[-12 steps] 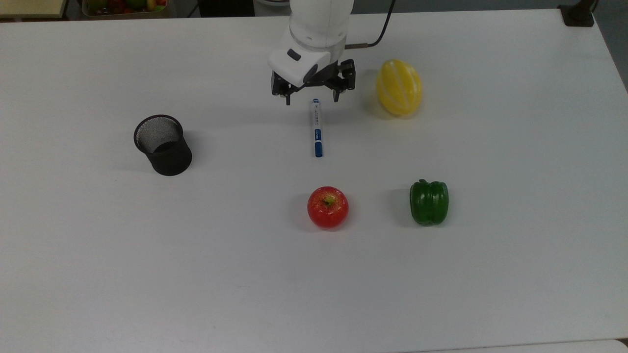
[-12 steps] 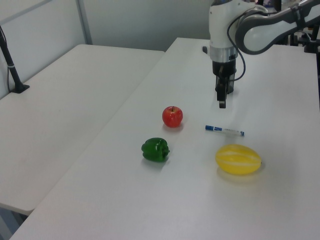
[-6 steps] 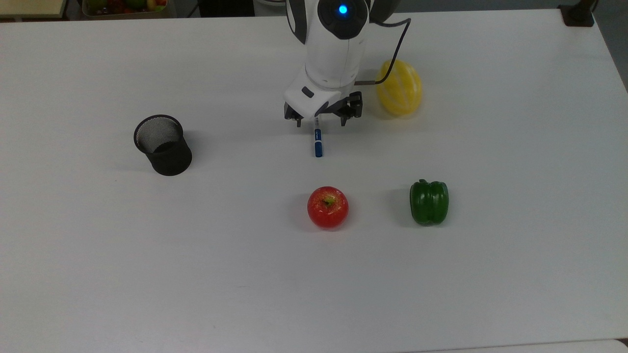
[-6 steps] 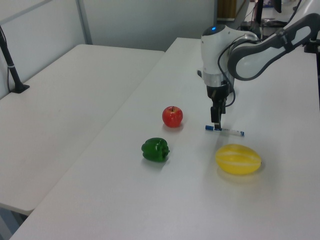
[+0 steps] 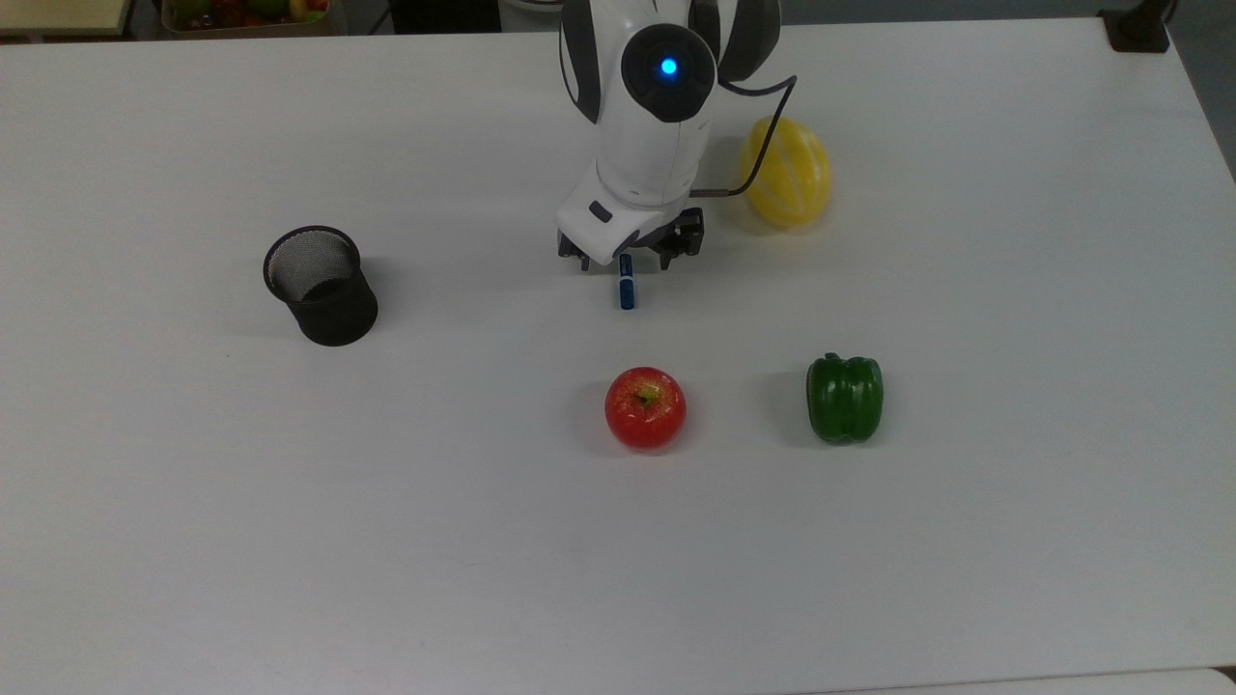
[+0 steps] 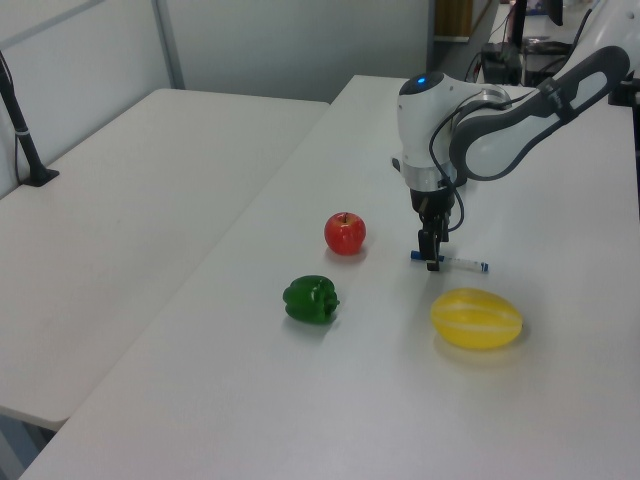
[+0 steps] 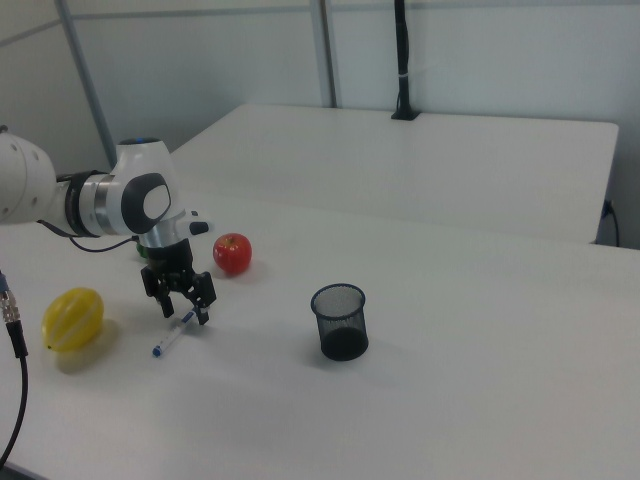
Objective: Place marker
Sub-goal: 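Close the gripper on the marker's middle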
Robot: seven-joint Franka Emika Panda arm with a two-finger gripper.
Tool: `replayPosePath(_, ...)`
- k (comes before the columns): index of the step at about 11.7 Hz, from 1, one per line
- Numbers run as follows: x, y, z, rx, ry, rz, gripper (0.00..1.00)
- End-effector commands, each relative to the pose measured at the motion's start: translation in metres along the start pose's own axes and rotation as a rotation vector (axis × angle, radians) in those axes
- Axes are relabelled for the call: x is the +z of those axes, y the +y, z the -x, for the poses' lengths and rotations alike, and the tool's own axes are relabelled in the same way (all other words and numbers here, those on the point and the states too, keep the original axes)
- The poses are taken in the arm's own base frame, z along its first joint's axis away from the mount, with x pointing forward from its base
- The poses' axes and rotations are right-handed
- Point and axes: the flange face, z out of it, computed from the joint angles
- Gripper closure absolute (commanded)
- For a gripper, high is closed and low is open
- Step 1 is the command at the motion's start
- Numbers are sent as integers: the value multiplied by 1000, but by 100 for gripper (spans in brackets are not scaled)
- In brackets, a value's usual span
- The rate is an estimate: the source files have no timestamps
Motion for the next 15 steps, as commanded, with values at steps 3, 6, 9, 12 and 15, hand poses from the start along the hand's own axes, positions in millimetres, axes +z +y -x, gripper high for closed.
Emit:
replayPosePath(3, 4, 4, -3, 18, 16, 12, 50)
replayPosePath(6, 3, 4, -4, 18, 17, 12, 62)
replayPosePath(9, 2, 4, -3, 18, 17, 13, 75)
replayPosePath(12, -4, 4, -4, 20, 22, 13, 87)
replayPosePath(15, -14, 5, -4, 22, 31, 14, 88)
